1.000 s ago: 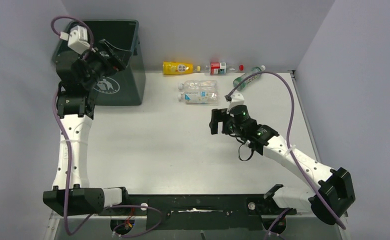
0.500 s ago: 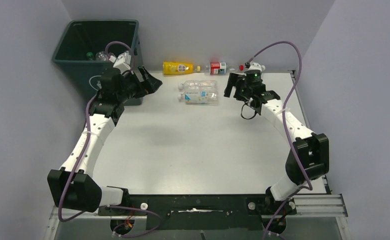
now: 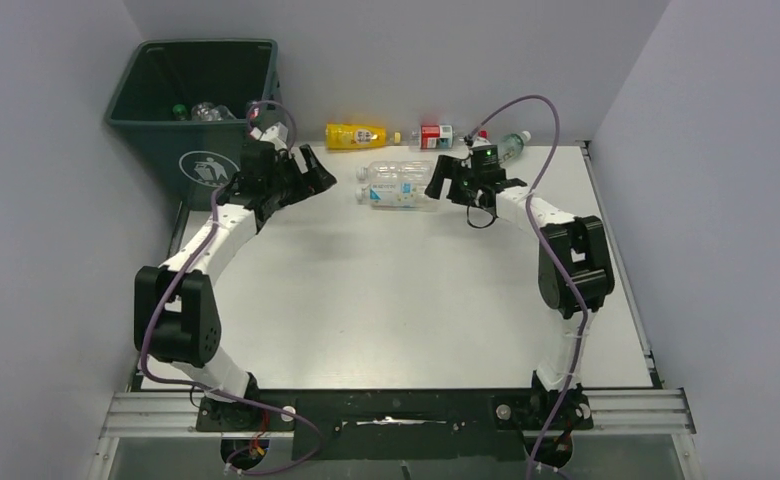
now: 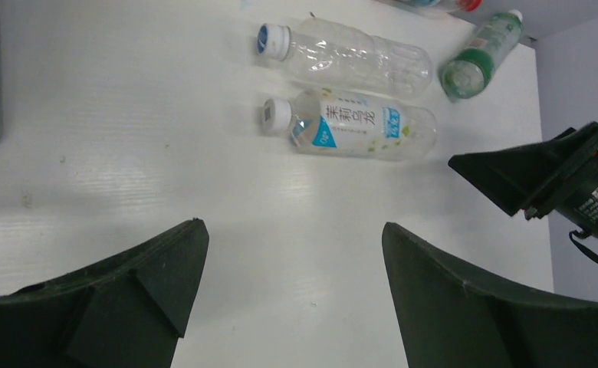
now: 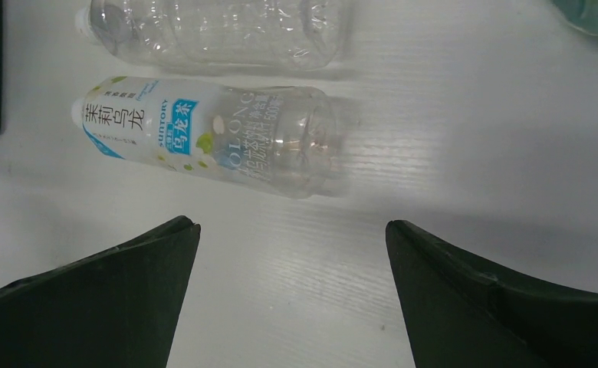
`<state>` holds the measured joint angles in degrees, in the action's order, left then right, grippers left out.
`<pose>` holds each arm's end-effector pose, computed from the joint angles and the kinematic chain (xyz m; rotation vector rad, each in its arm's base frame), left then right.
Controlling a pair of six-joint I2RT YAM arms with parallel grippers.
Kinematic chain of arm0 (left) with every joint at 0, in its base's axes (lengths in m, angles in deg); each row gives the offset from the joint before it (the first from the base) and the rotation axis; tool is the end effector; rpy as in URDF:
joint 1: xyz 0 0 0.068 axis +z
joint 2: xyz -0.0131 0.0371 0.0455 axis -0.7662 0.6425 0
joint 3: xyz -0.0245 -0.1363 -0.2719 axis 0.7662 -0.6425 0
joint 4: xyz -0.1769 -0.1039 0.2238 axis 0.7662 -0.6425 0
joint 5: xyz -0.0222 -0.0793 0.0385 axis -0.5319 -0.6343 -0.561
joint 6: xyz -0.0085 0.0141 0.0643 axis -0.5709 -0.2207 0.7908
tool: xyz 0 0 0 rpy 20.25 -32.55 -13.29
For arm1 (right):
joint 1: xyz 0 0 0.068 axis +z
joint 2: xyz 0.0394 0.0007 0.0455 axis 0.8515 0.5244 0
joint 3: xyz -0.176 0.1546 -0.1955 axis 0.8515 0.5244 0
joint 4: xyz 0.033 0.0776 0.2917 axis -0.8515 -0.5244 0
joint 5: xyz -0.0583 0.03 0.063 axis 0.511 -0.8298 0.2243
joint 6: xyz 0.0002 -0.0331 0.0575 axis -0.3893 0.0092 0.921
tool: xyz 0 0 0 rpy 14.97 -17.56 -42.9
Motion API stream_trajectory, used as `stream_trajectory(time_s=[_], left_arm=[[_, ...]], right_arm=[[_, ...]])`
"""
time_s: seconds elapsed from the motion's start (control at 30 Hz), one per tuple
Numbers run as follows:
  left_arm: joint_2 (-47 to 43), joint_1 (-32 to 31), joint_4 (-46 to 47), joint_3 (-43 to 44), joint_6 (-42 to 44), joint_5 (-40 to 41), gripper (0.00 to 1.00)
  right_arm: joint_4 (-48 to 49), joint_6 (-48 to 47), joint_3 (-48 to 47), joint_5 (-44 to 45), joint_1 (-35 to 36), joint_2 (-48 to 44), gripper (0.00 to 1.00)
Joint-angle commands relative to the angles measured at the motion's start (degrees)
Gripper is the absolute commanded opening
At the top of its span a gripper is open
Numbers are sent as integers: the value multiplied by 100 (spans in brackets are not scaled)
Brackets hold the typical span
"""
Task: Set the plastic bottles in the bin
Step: Pick up the plastic bottle at the center of the board.
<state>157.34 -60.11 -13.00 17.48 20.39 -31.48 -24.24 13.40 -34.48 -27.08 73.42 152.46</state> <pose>0.4188 -0.0878 0.3042 -0.2424 2.1181 -0.6974 0.4871 0.1385 0.2169 0.2047 2.3020 0.5607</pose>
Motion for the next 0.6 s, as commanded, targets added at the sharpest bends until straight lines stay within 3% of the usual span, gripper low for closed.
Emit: stream_trajectory(time_s=[0.0, 0.57], left_arm=[[448, -105, 680, 378, -163, 281, 85], [2581, -536, 2101, 1155, 66, 454, 85]], right_arm=[[1105, -24, -431, -635, 18, 350, 96], [2042, 19, -596, -1188, -36, 990, 94]])
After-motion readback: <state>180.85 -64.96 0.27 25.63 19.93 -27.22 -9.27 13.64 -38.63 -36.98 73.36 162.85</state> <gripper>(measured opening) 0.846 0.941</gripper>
